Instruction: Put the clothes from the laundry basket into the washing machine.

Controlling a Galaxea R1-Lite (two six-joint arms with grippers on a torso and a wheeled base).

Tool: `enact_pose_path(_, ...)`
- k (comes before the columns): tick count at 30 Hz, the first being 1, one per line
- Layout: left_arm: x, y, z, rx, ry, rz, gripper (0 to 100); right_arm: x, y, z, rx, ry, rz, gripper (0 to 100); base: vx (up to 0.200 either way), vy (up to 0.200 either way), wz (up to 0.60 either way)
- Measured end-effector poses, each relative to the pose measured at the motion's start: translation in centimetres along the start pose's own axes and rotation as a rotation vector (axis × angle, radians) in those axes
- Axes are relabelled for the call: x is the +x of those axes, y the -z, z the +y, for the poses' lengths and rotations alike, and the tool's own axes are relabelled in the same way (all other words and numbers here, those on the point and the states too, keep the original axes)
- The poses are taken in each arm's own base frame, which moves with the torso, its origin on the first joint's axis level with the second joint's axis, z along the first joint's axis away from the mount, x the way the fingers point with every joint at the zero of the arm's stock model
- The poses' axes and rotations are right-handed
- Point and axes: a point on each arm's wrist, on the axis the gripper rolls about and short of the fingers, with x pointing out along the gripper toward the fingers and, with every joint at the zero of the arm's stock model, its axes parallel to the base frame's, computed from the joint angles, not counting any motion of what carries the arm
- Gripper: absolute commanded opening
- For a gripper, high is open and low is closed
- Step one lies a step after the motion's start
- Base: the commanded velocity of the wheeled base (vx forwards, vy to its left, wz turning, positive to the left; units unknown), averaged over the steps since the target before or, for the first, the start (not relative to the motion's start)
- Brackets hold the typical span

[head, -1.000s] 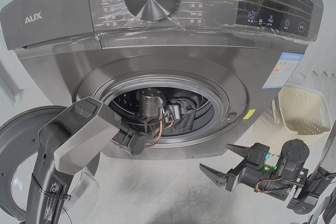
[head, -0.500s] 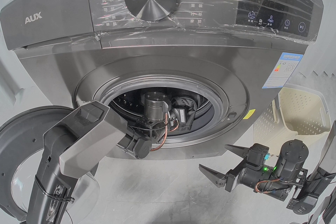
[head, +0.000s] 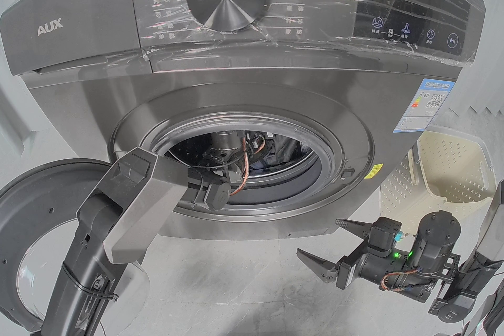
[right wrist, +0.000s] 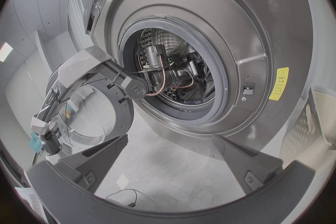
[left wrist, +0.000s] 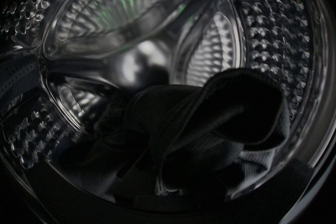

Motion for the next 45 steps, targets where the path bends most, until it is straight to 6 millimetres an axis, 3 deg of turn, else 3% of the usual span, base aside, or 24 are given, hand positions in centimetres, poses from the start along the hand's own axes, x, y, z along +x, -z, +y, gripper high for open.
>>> enact_pose_path(2,0.5,-0.4,0.6,-0.004,-0.015,-0.032,0,0.0,0.0,0.0,0.000,0.001,0.002,100,0.000,0.000,0.00)
enact_pose_path(3,0.6,-0.4,0.9,-0.004,-0.021,-0.039,100,0.0,0.1,0.0,0.000,0.001,0.002,100,0.000,0.000,0.00)
enact_pose_path(9,0.4,0.7,2.0,0.003,-0.048,-0.009,100,0.1,0.1,-0.1,0.001,0.002,0.004,100,0.000,0.000,0.00)
enact_pose_path(15,-1.2,2.5,2.4,0.026,-0.053,0.113,100,0.1,0.1,-0.1,0.001,0.003,0.005,100,0.000,0.000,0.00)
enact_pose_path(24,-6.4,3.9,2.3,0.070,-0.003,0.371,100,0.1,0.1,-0.1,0.000,0.003,0.003,100,0.000,0.000,0.00)
enact_pose_path(34,-12.2,1.9,0.2,0.140,0.120,0.506,100,0.1,0.0,0.0,0.000,0.002,-0.002,100,0.000,0.000,0.00)
enact_pose_path(39,-12.3,0.1,-0.8,0.135,0.151,0.456,100,0.0,-0.1,0.0,-0.001,0.000,-0.005,100,0.000,0.000,0.00)
enact_pose_path(45,-10.7,-0.7,-1.4,0.123,0.158,0.381,100,0.1,-0.1,0.0,0.000,0.001,-0.008,100,0.000,0.000,0.00)
